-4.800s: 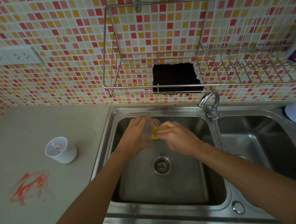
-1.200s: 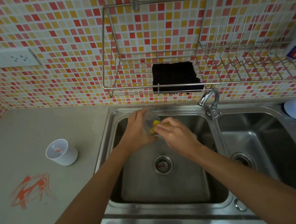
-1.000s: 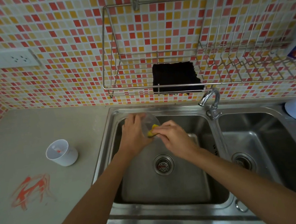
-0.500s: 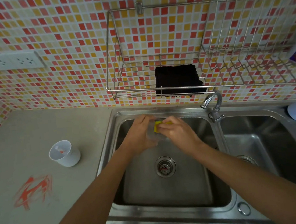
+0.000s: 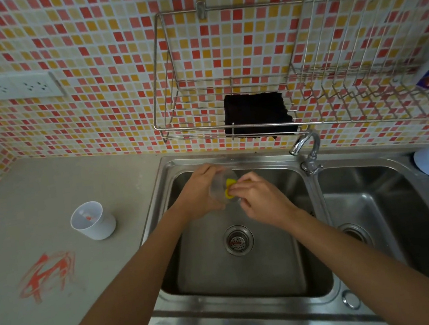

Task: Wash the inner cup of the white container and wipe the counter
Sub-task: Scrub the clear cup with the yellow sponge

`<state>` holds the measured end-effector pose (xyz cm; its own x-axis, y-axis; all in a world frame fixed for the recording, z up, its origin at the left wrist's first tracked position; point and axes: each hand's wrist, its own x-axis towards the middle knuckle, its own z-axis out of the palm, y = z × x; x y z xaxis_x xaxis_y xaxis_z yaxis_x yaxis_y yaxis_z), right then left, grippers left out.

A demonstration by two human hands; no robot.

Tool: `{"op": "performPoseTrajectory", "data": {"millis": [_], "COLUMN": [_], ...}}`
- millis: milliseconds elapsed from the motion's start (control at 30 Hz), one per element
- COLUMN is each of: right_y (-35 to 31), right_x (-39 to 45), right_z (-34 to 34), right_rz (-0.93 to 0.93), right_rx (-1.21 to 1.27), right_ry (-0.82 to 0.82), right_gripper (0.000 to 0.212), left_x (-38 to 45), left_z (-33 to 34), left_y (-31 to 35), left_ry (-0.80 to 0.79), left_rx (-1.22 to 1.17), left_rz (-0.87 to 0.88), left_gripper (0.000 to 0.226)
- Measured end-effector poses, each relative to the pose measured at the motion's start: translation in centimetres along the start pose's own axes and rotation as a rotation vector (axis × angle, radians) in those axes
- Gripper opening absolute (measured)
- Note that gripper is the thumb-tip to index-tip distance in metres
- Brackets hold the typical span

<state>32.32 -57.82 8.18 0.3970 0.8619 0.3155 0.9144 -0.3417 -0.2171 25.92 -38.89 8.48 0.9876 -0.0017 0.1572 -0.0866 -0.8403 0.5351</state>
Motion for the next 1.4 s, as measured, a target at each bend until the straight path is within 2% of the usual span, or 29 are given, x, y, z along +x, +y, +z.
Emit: {"op": "performPoseTrajectory", "data": {"millis": [67,200,300,367,467,567,633,700,767,800,867,933,1067,1133,1167,1233,1300,1400], "right_y": [-0.5,-0.4,-0.6,-1.3,-1.7,-1.8,-1.3,-0.7,0.7,1.2,1.3,0.4,-2.9,-3.2,-2.9,-1.5,0.3,1.4], "right_x": [-0.5,-0.4,-0.2,-0.1,-0.1,0.3,0.7,0.9,1.0,1.0,0.9,0.8,0.6,0.5,0.5,0.4,0.6,0.5], "right_z": [0.0,0.2,0.4,0.6,0.6,-0.1,0.0,0.3,0.7,0.6,0.5,1.2,1.2,0.8,0.5,0.7,0.9,1.0], "right_rz": [-0.021,-0.041,-0.051,-0.051,0.004,0.225,0.282,0.107,-0.112,-0.161,-0.160,-0.041,0.439,0.512,0.477,0.241,0.121,-0.012], "right_rx": [0.035,-0.020,-0.074,-0.072,-0.007,0.293,0.408,0.242,-0.100,-0.201,-0.239,-0.151,0.435,0.556,0.539,0.309,0.106,-0.086], "right_ry": [-0.021,0.051,0.133,0.139,0.101,-0.058,-0.133,-0.149,-0.046,0.013,0.105,0.146,0.093,0.065,0.047,-0.017,-0.067,0.047], "right_gripper": [0.031,0.013,0.014,0.018,0.018,0.027,0.030,0.036,0.036,0.031,0.029,0.034,0.024,0.022,0.023,0.028,0.030,0.027], "left_x": [-0.3,-0.4,-0.6,-0.9,-1.1,-1.3,-1.4,-1.4,-1.3,-1.1,-0.8,-0.6,-0.6,-0.8,-0.9,-0.8,-0.7,-0.6], "left_z": [-0.2,-0.4,0.0,0.6,1.3,1.3,1.1,1.0,1.0,0.9,0.7,0.4,0.5,0.6,0.6,0.6,0.5,0.4], "left_y": [-0.3,0.3,0.8,0.8,0.3,-0.1,-0.3,-0.2,0.2,0.4,0.6,0.8,0.1,-0.3,-0.4,-0.3,0.2,0.7], "left_ry": [-0.010,-0.037,-0.024,0.035,0.133,0.108,0.068,0.033,0.016,0.023,0.050,0.066,0.047,0.042,0.043,0.035,0.018,0.052], "left_rx": [-0.023,-0.090,-0.153,-0.102,0.056,0.033,0.008,0.003,-0.012,-0.017,-0.013,-0.005,0.054,0.053,0.049,0.047,0.028,-0.013], "left_rz": [-0.015,-0.051,-0.124,-0.164,-0.173,-0.151,-0.125,-0.105,-0.092,-0.081,-0.057,-0.045,-0.030,-0.047,-0.049,-0.037,-0.033,-0.006], "left_gripper": [0.086,0.089,0.097,0.100,0.095,0.087,0.084,0.084,0.086,0.088,0.087,0.083,0.079,0.079,0.079,0.080,0.082,0.082]}}
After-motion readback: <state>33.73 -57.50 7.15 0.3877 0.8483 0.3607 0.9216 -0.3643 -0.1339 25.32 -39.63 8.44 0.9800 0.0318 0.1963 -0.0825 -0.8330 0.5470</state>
